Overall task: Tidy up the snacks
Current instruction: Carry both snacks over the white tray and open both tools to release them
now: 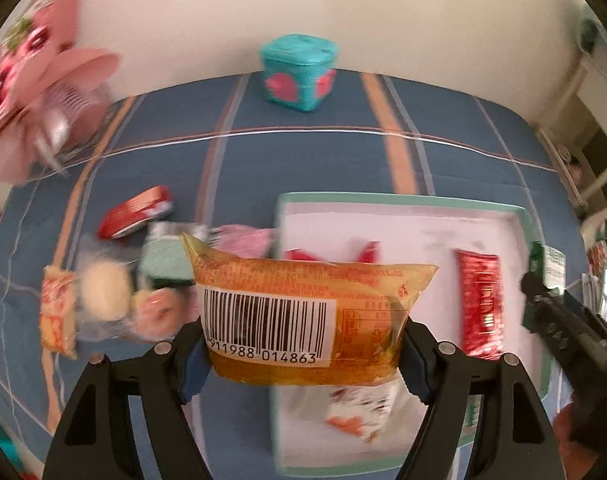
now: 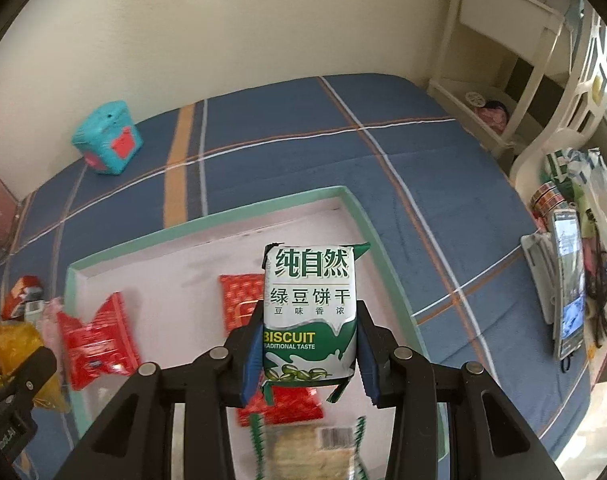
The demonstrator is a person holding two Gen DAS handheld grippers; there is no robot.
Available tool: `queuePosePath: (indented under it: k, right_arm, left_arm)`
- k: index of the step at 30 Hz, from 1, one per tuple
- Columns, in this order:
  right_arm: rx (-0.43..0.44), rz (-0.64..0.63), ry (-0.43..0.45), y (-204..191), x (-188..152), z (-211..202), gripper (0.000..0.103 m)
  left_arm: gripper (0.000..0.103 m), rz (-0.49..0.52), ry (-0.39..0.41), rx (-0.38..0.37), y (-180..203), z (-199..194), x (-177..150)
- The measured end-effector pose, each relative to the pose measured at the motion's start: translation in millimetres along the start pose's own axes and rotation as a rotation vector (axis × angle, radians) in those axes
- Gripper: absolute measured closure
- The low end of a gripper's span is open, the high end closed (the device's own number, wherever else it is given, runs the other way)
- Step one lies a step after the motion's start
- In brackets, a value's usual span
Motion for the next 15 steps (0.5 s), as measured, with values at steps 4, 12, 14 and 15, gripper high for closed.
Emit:
queuePosePath:
  k: [4,12,14,15]
  right_arm:
    - [-0.009,0.021,-0.005,10.0,0.7,5.3,0.061]
    - [-0.024,0.043,0.003,22.2,5.1,8.4,0.061]
    - [-0.026,0.047,0.002,23.2,6.3,10.2,0.061]
    - [-0.022,0.05,0.0,23.3,6.5,11.1,0.061]
  left_arm:
    - [0.025,0.049,-0.007,-0.016,33.6,2.8,10.6]
    - [0.024,0.104,-0.01,-0.018,72.2,10.7,20.4]
    - [0.024,0.112,-0.009,-0.008,75.3,15.1,22.5]
    - [0.024,0.115,-0.006,-0.002,76.6,16.1,23.8]
Point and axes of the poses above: each gripper's, at about its wrist camera, not at the fingertips, and z roughly the way its jaws point, y to its right, x to its top, the point moved 9 cm from there along z, roughly the way its jaws point, and after that the axes turned 12 degrees about x, right-handed, at the moved point
